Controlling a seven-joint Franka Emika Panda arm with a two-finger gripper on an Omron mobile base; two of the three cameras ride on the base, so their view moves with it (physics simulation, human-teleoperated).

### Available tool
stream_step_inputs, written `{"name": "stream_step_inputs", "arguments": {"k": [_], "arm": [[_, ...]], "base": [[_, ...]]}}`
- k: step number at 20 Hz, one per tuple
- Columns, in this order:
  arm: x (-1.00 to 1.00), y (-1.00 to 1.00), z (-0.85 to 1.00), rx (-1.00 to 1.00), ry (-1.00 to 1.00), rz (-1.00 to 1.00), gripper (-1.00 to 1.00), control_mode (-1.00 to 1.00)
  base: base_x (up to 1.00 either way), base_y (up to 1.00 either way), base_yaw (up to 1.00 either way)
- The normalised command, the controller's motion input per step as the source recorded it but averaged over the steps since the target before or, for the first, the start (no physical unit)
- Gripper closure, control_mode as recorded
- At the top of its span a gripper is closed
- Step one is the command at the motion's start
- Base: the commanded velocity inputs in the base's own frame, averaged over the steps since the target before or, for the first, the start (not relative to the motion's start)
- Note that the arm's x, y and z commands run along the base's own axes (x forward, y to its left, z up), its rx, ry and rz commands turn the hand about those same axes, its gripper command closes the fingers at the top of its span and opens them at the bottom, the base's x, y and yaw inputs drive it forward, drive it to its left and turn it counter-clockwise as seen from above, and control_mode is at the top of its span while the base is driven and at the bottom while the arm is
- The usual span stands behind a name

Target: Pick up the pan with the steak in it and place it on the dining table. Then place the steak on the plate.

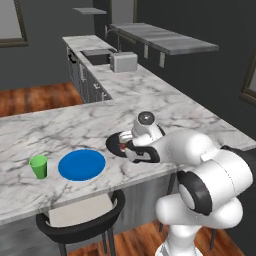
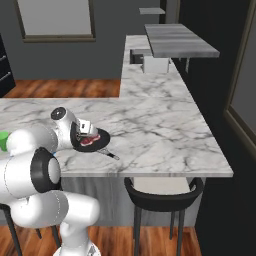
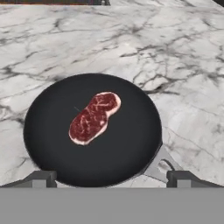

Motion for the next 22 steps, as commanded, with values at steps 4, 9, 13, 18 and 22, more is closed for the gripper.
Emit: {"name": "stream_step_inputs", "arguments": {"k": [4, 9, 13, 18, 22], "arm": [[0.00, 0.02, 0.01, 0.00, -0.01, -0.02, -1.00, -1.00], [0.38, 0.00, -0.08, 0.02, 0.09, -0.05, -1.00, -1.00], [0.46, 0.00, -0.19, 0.09, 0.16, -0.07, -1.00, -1.00], [0.26, 0.00, -0.08, 0.07, 0.12, -0.02, -1.00, -1.00], [0.01, 0.00, -0.01, 0.01, 0.00, 0.00, -1.00, -1.00]], "base": [[0.00, 0.00, 0.00], [0.00, 0.00, 0.00], [0.00, 0.00, 0.00], [0.00, 0.00, 0.00], [0.00, 0.00, 0.00]]}}
